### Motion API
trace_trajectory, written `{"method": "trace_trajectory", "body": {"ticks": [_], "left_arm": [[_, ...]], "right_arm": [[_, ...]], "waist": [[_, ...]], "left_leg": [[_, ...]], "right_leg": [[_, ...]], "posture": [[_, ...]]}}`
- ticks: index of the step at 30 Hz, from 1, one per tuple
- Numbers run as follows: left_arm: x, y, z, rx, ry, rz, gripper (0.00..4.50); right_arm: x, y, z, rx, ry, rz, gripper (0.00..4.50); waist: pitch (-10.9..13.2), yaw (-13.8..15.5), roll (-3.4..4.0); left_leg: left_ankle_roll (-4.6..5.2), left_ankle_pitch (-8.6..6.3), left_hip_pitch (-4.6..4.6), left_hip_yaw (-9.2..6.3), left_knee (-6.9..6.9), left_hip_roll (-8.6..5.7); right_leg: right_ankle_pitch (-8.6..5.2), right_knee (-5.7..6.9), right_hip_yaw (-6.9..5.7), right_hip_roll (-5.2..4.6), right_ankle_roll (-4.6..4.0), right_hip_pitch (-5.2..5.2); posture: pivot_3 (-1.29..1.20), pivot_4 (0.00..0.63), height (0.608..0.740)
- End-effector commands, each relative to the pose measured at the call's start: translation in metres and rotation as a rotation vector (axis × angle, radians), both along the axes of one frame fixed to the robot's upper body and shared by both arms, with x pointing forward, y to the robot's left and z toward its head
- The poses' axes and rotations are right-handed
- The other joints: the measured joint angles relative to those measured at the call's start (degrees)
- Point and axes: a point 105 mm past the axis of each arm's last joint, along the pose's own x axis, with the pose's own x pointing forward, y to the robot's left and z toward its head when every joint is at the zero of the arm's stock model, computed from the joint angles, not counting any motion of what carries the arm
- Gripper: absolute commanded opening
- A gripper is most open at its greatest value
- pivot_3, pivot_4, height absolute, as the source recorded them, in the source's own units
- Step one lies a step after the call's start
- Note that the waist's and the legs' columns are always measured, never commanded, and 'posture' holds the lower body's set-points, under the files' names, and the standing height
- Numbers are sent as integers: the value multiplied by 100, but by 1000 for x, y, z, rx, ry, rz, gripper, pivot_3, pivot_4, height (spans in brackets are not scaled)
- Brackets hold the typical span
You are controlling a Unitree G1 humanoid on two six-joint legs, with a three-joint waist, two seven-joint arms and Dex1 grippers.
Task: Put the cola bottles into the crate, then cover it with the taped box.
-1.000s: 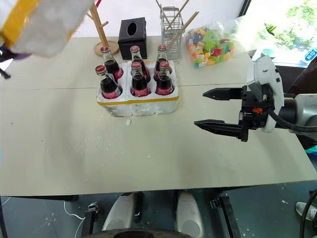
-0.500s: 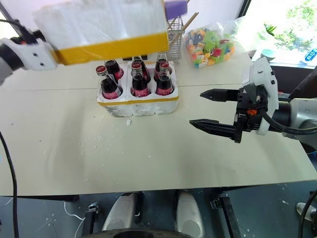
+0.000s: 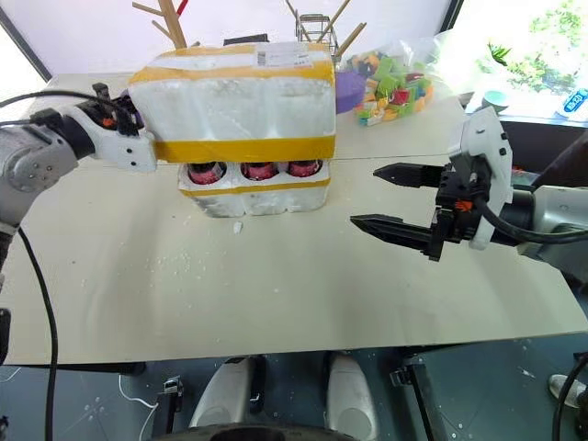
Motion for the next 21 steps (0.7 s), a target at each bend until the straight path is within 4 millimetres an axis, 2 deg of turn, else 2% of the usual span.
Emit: {"method": "trace_trajectory", "body": {"ticks": [1,2,6,10,14,16,19,21], "left_arm": [[-8,-8,2,42,-46,-33,1386],[-9,-10,-1,36,-40,-39,1672],[-17,-11,-13,27,-27,-63,3634],[-40,-7,-23,-33,-33,-137,3634],[-80,-12,-4,-60,-164,-311,3634],[-91,-6,-6,-51,-170,-333,3634],[-100,7,-20,-62,-123,-310,3634],[-99,22,-29,-136,-49,-243,3634]], "right_arm": [[-2,2,8,13,-48,13,4500],[-2,2,7,13,-48,13,4500],[-1,1,6,13,-40,14,4500],[1,0,3,12,-31,17,4500],[2,-2,0,12,-21,14,4500],[3,-3,-1,13,-19,11,4500],[6,-4,-2,15,-18,9,4500],[8,-5,-2,12,-19,10,4500]], "waist": [[0,0,0],[0,0,0],[0,6,0],[0,0,0],[0,-4,0],[-1,11,2],[-5,9,9],[-5,2,9]], "left_leg": [[0,0,2,0,0,0],[0,0,2,0,0,0],[0,0,1,0,1,0],[0,0,3,1,0,1],[0,-1,5,3,-5,5],[0,-1,5,4,-5,6],[-1,-1,21,16,-8,5],[-1,-1,44,27,-19,4]], "right_leg": [[0,1,0,0,0,1],[0,1,0,0,0,1],[0,-1,1,-1,0,2],[0,-1,2,-2,-1,2],[0,-2,2,-3,-1,1],[0,-3,2,-5,-2,1],[-1,-5,3,-11,-7,11],[-10,-8,8,-15,-23,24]], "posture": [[0,150,740],[0,150,740],[0,150,740],[0,150,740],[0,150,740],[0,150,740],[0,150,740],[0,150,740]]}}
